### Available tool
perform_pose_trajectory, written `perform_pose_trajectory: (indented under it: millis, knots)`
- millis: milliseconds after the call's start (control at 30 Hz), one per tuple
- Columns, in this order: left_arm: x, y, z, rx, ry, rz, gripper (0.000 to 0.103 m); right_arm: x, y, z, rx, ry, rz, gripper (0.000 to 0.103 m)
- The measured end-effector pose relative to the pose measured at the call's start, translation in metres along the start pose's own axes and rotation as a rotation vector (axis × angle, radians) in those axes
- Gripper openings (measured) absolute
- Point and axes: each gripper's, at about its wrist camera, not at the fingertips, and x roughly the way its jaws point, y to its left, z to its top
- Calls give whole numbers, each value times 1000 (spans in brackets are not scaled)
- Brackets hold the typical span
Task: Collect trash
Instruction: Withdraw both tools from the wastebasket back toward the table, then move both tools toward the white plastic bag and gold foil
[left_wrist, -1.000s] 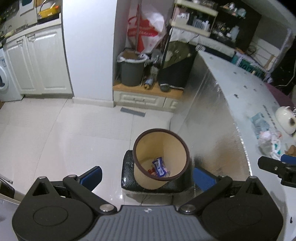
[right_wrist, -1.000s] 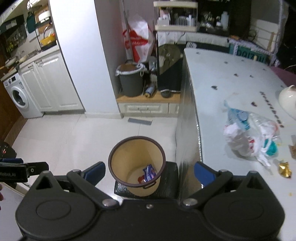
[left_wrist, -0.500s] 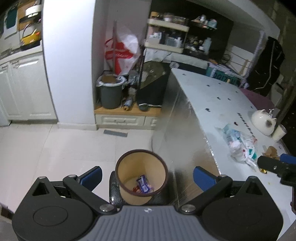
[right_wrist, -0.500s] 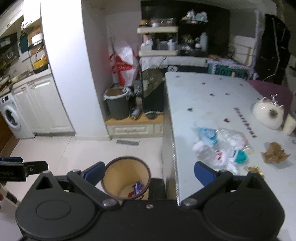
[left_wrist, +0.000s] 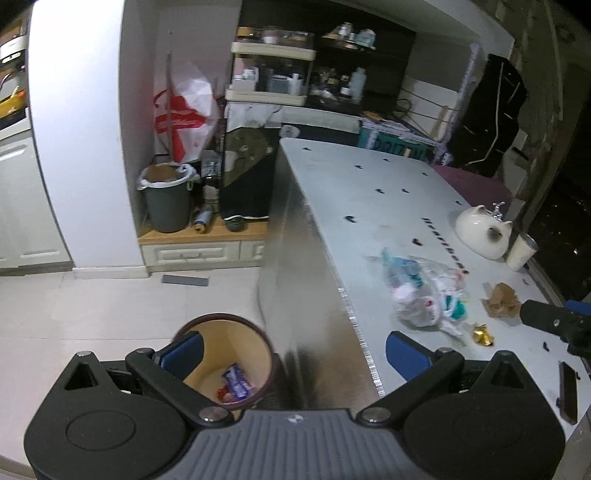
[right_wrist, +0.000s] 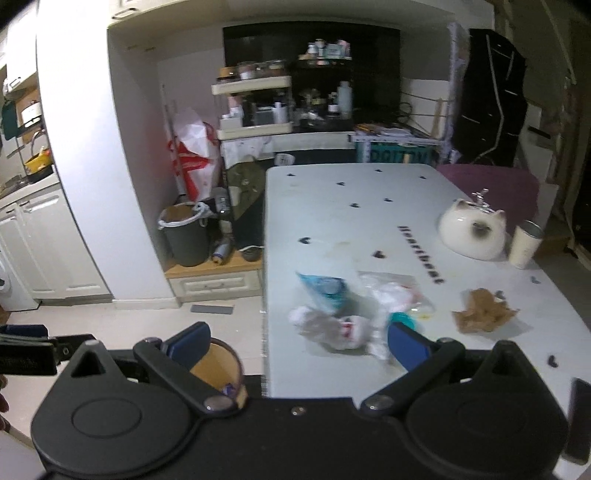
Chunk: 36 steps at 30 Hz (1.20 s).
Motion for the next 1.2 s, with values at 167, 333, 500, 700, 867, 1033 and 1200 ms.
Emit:
perform_pose_trajectory:
  millis: [167, 333, 500, 700, 867, 1033, 1200]
  knots:
    - [13, -47, 0, -20, -3, 14, 103, 11, -52, 5, -5, 8, 10, 103]
    - [28, -92, 1, -36, -3, 33, 103, 32, -105, 7, -12, 41, 42, 103]
    - [49, -131, 2, -43, 11, 40, 103, 54, -149, 8, -18, 76, 78, 103]
    - [75, -171, 1, -4, 12, -8, 103, 83, -188, -1, -13, 129, 121, 103]
    - [104, -194, 10, 63, 9, -88, 103, 110, -211, -12, 3, 183, 145, 103]
    - [148, -207, 29, 128, 46, -151, 103, 131, -226, -19, 22, 220, 172, 102]
    - [199, -207, 52, 162, 109, -146, 103, 138, -235, -19, 37, 220, 182, 102]
